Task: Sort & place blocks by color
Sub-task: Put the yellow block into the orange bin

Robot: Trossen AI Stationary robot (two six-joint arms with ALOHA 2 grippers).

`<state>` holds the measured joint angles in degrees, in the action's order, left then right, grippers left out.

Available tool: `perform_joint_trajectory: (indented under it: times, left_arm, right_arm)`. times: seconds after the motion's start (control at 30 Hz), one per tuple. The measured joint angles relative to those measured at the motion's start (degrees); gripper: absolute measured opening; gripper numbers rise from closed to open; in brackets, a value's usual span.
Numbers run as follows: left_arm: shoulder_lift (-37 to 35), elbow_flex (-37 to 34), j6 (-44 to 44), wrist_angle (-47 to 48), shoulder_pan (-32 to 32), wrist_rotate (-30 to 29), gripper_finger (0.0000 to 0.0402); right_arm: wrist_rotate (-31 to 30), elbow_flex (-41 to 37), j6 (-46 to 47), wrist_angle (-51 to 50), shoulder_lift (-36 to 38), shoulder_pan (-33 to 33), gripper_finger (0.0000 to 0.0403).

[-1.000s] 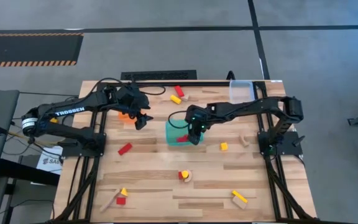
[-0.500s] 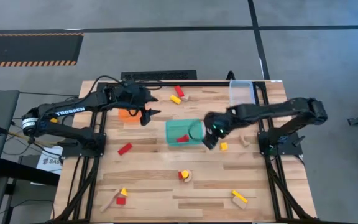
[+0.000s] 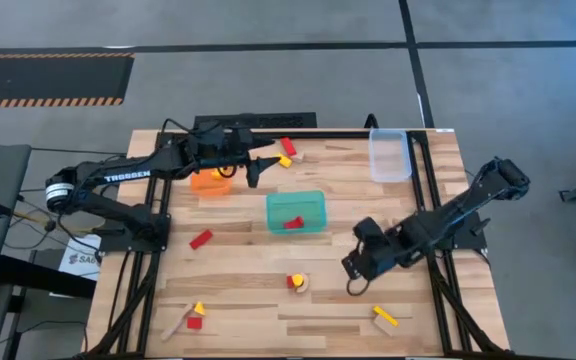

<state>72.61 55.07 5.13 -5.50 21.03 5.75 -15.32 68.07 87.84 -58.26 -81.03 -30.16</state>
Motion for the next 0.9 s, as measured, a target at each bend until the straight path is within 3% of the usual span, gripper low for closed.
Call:
perform_joint_trajectory:
  times: [0.17,0.3,0.5,0.7,0.9]
  left_arm:
    - [0.3,1.0,1.1,-0.2,-0.9,0.5,0.0254]
    - [-1.3,2.0,1.2,1.3,-2.1,0.4,0.0254]
    - [-5.0,2.0,1.6,17.3,-4.8,-1.0,0.0254]
    - [-8.2,1.8,3.4,38.7,-9.4,-6.8,0.0254]
    - [-11.2,-3.0,10.8,43.0,-14.7,-12.4,0.0254]
  right_arm:
    - [-4.4,-0.1,2.8,-3.5,0.8,-3.2,0.0243]
    - [-7.3,-6.2,5.0,-0.6,4.5,-3.5,0.0243]
    - [-6.2,-18.2,5.4,10.0,11.4,-1.6,0.0243]
    - [-3.7,-20.4,2.3,8.7,12.8,2.8,0.0244]
    - [0.8,-20.4,-4.2,5.1,12.9,11.6,0.0244]
